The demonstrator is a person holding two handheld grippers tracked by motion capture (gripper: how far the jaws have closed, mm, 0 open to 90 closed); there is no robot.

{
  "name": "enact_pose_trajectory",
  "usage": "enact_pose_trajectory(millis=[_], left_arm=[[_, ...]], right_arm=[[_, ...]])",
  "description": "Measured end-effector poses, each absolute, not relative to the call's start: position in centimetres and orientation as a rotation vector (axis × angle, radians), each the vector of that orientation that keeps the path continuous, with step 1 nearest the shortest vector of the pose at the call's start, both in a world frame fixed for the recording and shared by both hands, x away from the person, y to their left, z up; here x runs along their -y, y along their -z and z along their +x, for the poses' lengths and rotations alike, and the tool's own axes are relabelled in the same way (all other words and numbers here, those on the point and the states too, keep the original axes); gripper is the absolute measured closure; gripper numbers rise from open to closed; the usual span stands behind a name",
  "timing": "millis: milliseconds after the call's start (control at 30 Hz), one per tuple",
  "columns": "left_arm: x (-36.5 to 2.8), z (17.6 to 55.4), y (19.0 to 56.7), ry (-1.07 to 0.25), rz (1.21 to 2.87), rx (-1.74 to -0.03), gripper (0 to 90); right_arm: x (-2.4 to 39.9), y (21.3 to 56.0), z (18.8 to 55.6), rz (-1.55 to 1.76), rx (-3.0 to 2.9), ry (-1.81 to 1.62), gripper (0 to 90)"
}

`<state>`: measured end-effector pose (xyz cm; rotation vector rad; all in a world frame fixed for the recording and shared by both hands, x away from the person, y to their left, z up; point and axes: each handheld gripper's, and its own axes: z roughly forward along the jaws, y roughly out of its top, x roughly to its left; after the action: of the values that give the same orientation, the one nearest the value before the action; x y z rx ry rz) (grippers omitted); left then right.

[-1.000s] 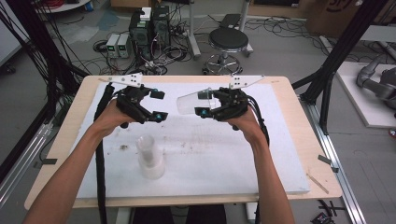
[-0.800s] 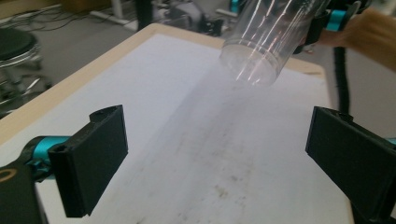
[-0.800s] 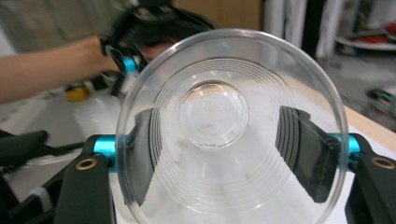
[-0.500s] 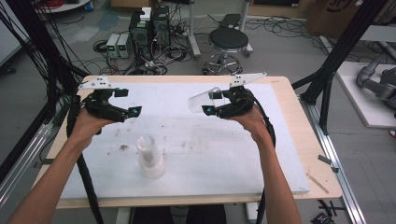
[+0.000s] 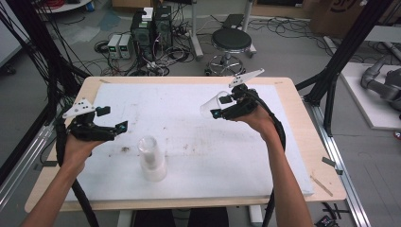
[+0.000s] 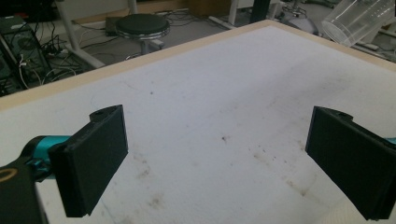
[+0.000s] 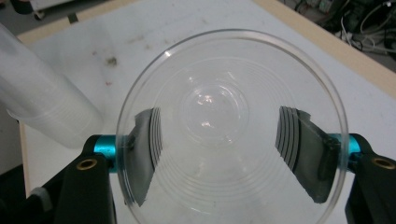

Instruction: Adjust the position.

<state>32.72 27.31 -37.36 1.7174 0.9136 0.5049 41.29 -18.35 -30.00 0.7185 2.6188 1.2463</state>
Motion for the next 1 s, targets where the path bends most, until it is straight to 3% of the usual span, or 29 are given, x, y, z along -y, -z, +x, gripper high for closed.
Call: enact_pose_trajectory(millis=[367,1000], left_arm=[[-26.8,31.1,42.3,-0.494,1.683,-0.962,5.7],[-27.0,29.8,45.6,-0.522,1.633,-0.966,5.7]], right_arm=[[17.5,31.5,42.1,0.795,-2.718,-0.98,31.6],[16.5,32.0,42.4,0.837,-2.761,-0.832,31.7]])
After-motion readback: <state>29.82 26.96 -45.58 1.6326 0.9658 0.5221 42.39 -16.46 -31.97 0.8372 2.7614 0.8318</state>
